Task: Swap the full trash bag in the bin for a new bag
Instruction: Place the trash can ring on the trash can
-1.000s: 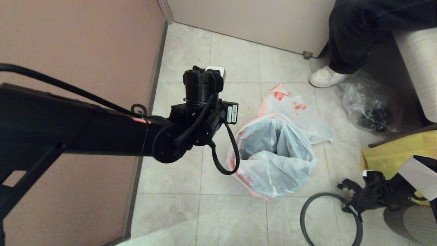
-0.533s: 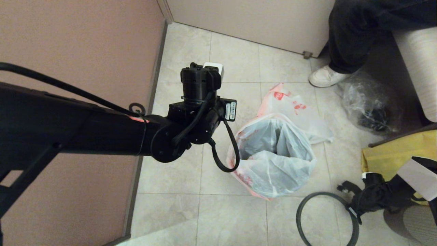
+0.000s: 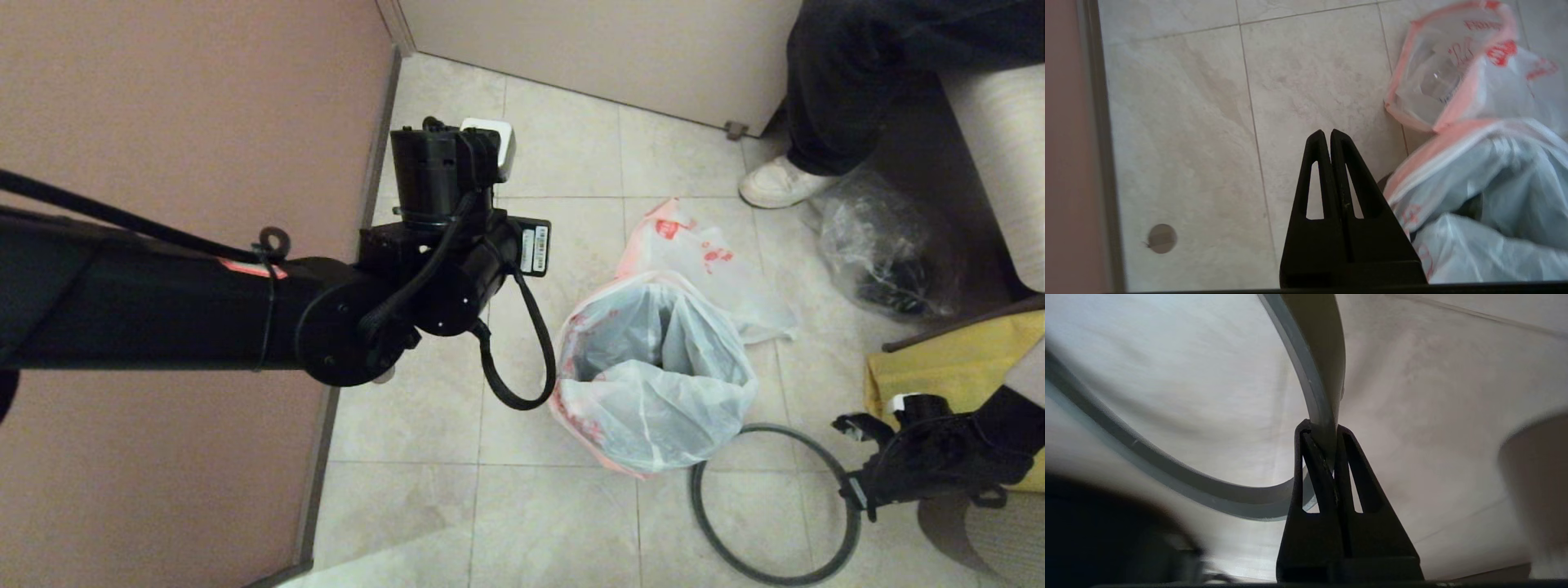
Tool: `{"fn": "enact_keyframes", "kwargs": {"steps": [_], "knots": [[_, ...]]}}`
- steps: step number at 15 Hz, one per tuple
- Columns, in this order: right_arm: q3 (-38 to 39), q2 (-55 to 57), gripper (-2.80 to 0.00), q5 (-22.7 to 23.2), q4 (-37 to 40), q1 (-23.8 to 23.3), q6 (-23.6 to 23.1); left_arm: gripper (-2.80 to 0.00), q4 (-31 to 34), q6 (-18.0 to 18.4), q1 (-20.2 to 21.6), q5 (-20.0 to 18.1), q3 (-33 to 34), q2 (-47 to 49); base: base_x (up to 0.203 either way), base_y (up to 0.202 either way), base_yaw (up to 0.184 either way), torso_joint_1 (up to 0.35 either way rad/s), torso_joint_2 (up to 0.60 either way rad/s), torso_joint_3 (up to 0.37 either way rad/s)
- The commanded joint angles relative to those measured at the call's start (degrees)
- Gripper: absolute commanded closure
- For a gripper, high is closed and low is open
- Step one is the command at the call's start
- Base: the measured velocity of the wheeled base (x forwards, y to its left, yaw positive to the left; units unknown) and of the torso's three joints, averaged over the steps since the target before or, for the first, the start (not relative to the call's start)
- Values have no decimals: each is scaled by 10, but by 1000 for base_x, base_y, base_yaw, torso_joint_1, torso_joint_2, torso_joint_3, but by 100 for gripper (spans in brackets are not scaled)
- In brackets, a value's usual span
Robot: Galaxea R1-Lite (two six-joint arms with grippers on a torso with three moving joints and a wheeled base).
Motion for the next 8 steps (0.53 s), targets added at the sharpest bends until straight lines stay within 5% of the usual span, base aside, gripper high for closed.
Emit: {"fn": "enact_keyframes", "kwargs": {"steps": [1, 5, 8], "knots": [[56, -144, 0, 3, 1, -6, 45, 0, 14, 2, 1, 1, 12, -41, 0, 0, 0, 0, 0, 0], [84, -292, 0, 15, 47, -6, 124, 0, 47, 3, 1, 1, 15, -61, 0, 0, 0, 0, 0, 0], [29, -377, 0, 71, 111, 13, 190, 0, 47, 3, 1, 1, 16, -68, 0, 0, 0, 0, 0, 0]]}}
